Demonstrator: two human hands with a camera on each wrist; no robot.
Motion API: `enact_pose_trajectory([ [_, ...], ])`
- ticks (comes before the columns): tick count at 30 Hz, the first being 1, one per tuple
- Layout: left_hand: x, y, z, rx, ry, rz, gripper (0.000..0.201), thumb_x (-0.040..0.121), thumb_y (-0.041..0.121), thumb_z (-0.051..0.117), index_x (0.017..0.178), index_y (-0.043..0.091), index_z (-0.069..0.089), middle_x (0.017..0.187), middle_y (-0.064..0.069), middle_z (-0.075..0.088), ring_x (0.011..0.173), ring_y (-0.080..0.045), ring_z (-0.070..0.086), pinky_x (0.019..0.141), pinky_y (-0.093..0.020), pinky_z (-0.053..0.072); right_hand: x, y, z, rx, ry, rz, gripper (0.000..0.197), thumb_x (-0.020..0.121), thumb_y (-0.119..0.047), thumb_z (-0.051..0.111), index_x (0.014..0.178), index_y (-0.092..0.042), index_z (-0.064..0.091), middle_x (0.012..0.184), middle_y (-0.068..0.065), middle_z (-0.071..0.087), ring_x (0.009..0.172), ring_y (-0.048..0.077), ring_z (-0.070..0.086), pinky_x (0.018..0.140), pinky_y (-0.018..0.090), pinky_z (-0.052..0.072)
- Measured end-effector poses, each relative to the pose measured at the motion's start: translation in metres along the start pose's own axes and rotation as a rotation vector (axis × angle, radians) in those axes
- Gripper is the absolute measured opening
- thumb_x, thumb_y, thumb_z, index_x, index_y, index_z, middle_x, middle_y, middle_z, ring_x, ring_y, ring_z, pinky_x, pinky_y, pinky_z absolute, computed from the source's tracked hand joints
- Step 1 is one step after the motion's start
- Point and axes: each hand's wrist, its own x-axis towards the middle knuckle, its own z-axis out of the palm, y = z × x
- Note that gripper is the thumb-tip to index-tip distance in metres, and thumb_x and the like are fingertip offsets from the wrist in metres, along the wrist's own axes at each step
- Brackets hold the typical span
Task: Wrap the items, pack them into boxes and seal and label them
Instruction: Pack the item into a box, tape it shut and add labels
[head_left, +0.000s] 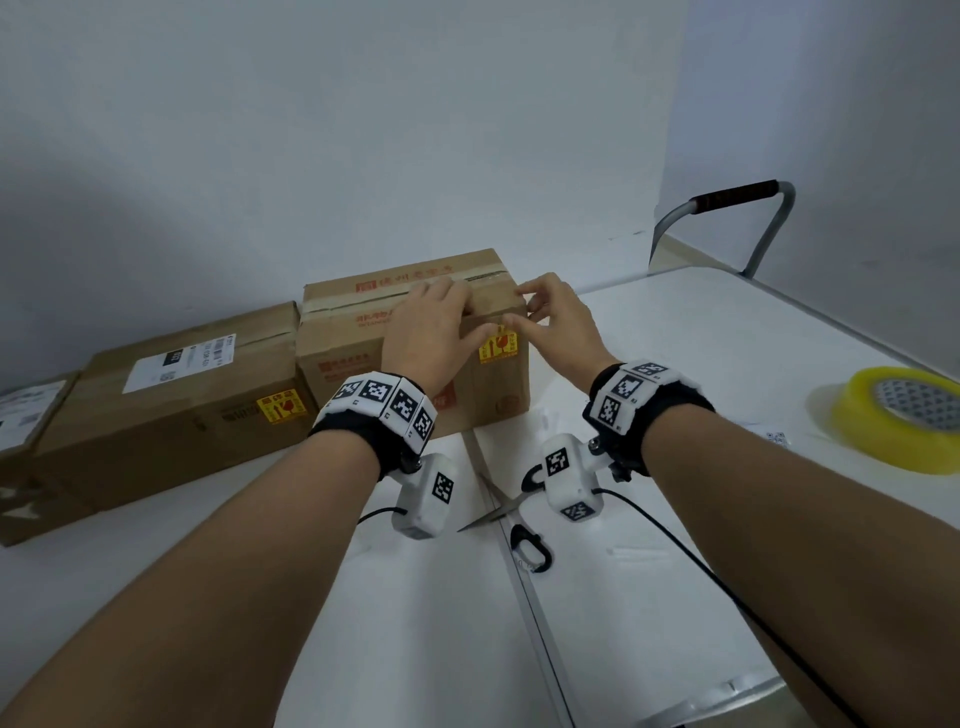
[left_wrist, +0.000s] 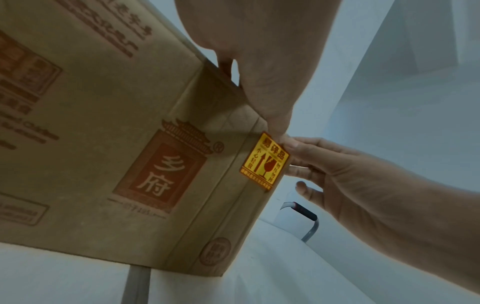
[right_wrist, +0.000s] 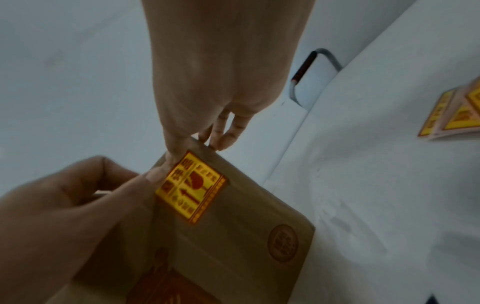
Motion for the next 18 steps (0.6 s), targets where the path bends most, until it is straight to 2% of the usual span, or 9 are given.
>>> enact_pose_trajectory([
  [2, 0.005, 0.002, 0.003, 0.078, -0.014, 0.025, 0.045, 0.086, 0.057, 0.061, 0.112, 0.02, 0.06, 0.105, 0.0, 0.056, 0.101, -0.022, 0.048, 0.084, -0.037, 0.045, 0.002, 0.006, -0.006, 0.091, -0.011, 0.048, 0.045, 0.081, -0.027, 0.077, 0.116, -0.014, 0.052, 0.1, 0.003, 0.059, 0.09, 0.013, 0.06, 0.067, 0.006, 0.043],
  [4, 0.011, 0.001, 0.004, 0.136, -0.037, 0.069, 0.053, 0.086, 0.059, 0.059, 0.126, 0.024, 0.059, 0.106, -0.002, 0.053, 0.102, -0.022, 0.047, 0.083, -0.036, 0.044, 0.006, 0.01, -0.007, 0.09, -0.048, 0.049, 0.044, 0.08, -0.026, 0.079, 0.114, -0.014, 0.054, 0.096, -0.001, 0.06, 0.087, 0.011, 0.059, 0.066, 0.006, 0.043],
  [8, 0.012, -0.005, 0.007, 0.045, -0.053, 0.127, 0.049, 0.085, 0.053, 0.064, 0.125, 0.023, 0.06, 0.108, -0.003, 0.05, 0.102, -0.02, 0.048, 0.077, -0.035, 0.046, 0.015, 0.014, -0.006, 0.067, -0.086, 0.018, 0.043, 0.077, -0.021, 0.081, 0.108, -0.011, 0.052, 0.096, 0.001, 0.06, 0.084, 0.011, 0.056, 0.067, 0.007, 0.042],
  [11, 0.013, -0.005, 0.01, 0.021, -0.101, 0.154, 0.05, 0.086, 0.051, 0.063, 0.125, 0.022, 0.056, 0.118, 0.001, 0.052, 0.109, -0.02, 0.048, 0.085, -0.033, 0.044, 0.015, 0.022, -0.006, -0.005, -0.165, 0.005, 0.045, 0.078, -0.018, 0.08, 0.108, -0.008, 0.049, 0.099, 0.006, 0.061, 0.088, 0.015, 0.057, 0.068, 0.009, 0.042],
  [14, 0.015, -0.004, 0.009, 0.078, -0.125, 0.172, 0.052, 0.084, 0.052, 0.066, 0.125, 0.023, 0.053, 0.116, 0.0, 0.051, 0.108, -0.021, 0.047, 0.084, -0.035, 0.043, 0.009, 0.034, -0.002, -0.06, -0.211, 0.027, 0.043, 0.078, -0.017, 0.08, 0.106, -0.006, 0.05, 0.099, 0.009, 0.062, 0.089, 0.019, 0.059, 0.066, 0.009, 0.042],
  [18, 0.013, -0.001, 0.014, 0.255, -0.14, 0.191, 0.062, 0.078, 0.061, 0.066, 0.123, 0.023, 0.046, 0.12, -0.001, 0.048, 0.109, -0.022, 0.046, 0.084, -0.036, 0.046, 0.006, 0.039, 0.002, -0.031, -0.174, 0.066, 0.042, 0.077, -0.018, 0.081, 0.104, -0.004, 0.053, 0.095, 0.006, 0.061, 0.081, 0.013, 0.055, 0.063, 0.006, 0.042],
])
